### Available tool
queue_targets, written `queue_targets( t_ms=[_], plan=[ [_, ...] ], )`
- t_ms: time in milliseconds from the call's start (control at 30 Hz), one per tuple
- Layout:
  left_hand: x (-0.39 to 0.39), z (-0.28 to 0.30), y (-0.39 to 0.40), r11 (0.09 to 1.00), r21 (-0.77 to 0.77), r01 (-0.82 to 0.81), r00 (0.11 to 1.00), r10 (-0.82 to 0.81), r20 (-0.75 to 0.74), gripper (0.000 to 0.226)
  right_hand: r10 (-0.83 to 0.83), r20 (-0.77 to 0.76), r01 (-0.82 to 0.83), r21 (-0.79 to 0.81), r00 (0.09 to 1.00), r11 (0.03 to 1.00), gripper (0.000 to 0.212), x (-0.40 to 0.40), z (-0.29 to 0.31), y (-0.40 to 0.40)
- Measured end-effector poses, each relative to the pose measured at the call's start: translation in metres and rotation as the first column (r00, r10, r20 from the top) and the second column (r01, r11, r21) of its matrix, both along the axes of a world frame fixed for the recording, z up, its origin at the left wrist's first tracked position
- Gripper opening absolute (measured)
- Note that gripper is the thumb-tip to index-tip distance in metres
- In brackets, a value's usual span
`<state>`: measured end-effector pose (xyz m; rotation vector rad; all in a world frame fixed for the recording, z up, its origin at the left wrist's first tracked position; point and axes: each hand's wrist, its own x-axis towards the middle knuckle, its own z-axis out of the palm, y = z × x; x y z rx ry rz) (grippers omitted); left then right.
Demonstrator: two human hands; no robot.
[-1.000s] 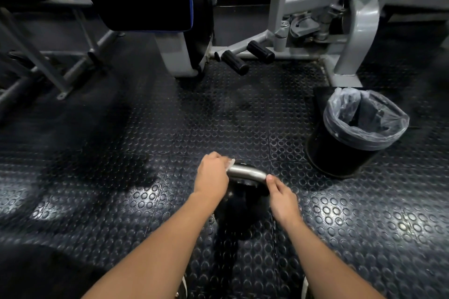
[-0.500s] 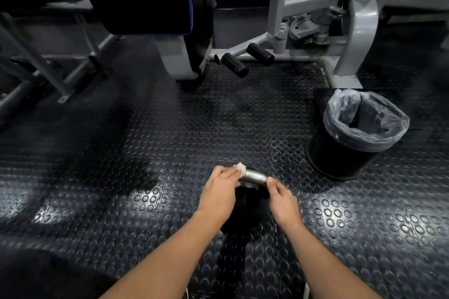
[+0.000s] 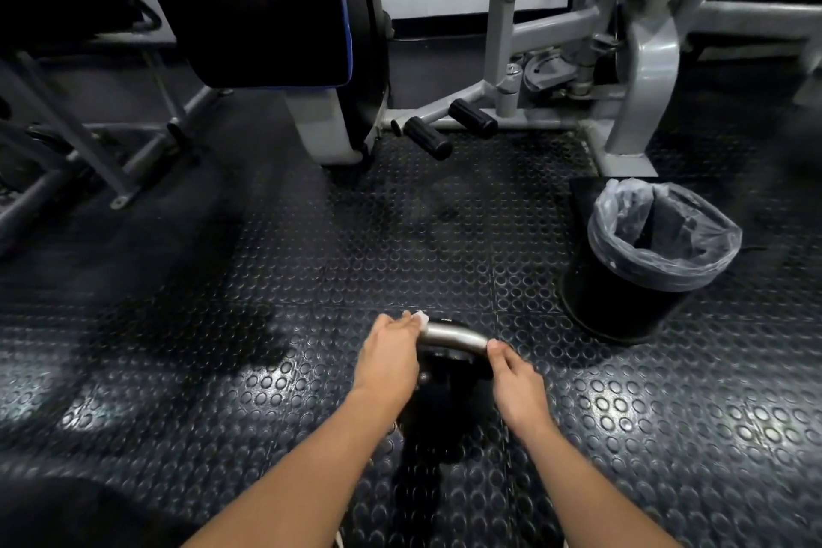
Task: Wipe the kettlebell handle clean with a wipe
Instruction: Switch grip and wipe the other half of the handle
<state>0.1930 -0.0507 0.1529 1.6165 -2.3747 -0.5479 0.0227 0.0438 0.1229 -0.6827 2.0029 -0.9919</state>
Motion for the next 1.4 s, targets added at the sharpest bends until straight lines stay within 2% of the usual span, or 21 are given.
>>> queue_targets(
  t_ms=[133, 233, 367, 500, 667, 833, 1000, 1133, 1233, 1300, 1400],
  plan=[
    [-0.012, 0.017, 0.023, 0.987, -0.001, 0.161, 0.986, -0.161, 0.044, 0.066, -0.009, 0.011, 0.01, -0.012, 1.0, 1.0, 0.053, 0.002, 0.001, 0.001],
    [-0.01, 0.014, 0.016, 0.99, -0.001, 0.14, 0.987, -0.14, 0.075, 0.07, -0.005, 0.006, 0.005, -0.028, 1.0, 1.0, 0.053, 0.002, 0.001, 0.0],
    [-0.016, 0.011, 0.009, 0.998, -0.006, 0.068, 0.997, -0.068, 0.027, 0.065, -0.009, 0.006, 0.009, -0.026, 1.0, 1.0, 0.054, 0.002, 0.0, 0.001],
    [-0.019, 0.009, 0.029, 0.982, -0.011, 0.19, 0.981, -0.19, 0.037, 0.065, -0.018, 0.031, 0.019, -0.03, 0.999, 0.999, 0.055, 0.002, -0.001, 0.0],
    [-0.008, 0.002, 0.001, 0.999, -0.018, -0.041, 0.999, 0.042, 0.017, 0.058, -0.02, 0.02, 0.02, -0.017, 1.0, 1.0, 0.052, 0.002, -0.001, 0.0],
    [-0.018, 0.017, 0.022, 0.991, -0.034, 0.128, 0.991, -0.127, 0.031, 0.062, -0.004, -0.02, 0.004, -0.004, 1.0, 1.0, 0.054, 0.002, 0.003, 0.0],
    [-0.011, 0.004, 0.003, 1.0, -0.007, -0.018, 1.0, 0.018, 0.02, 0.06, -0.012, 0.004, 0.012, -0.016, 1.0, 1.0, 0.052, 0.002, 0.001, 0.001],
    [-0.013, 0.003, 0.026, 0.993, -0.017, 0.114, 0.993, -0.114, 0.026, 0.063, -0.014, 0.023, 0.015, -0.027, 1.0, 1.0, 0.052, 0.003, 0.003, 0.001],
    [-0.009, -0.001, 0.019, 1.0, -0.014, 0.02, 0.998, -0.019, 0.06, 0.062, -0.01, 0.017, 0.01, -0.03, 1.0, 1.0, 0.054, 0.003, 0.002, 0.001],
    [-0.011, 0.003, 0.013, 0.999, -0.009, -0.043, 0.999, 0.043, 0.033, 0.06, -0.013, 0.017, 0.014, -0.032, 1.0, 0.999, 0.054, 0.003, 0.001, 0.001],
    [-0.021, 0.009, 0.022, 1.0, -0.016, 0.002, 1.0, -0.002, -0.005, 0.057, -0.009, 0.017, 0.009, -0.03, 1.0, 1.0, 0.053, 0.003, 0.001, 0.001]
  ],
)
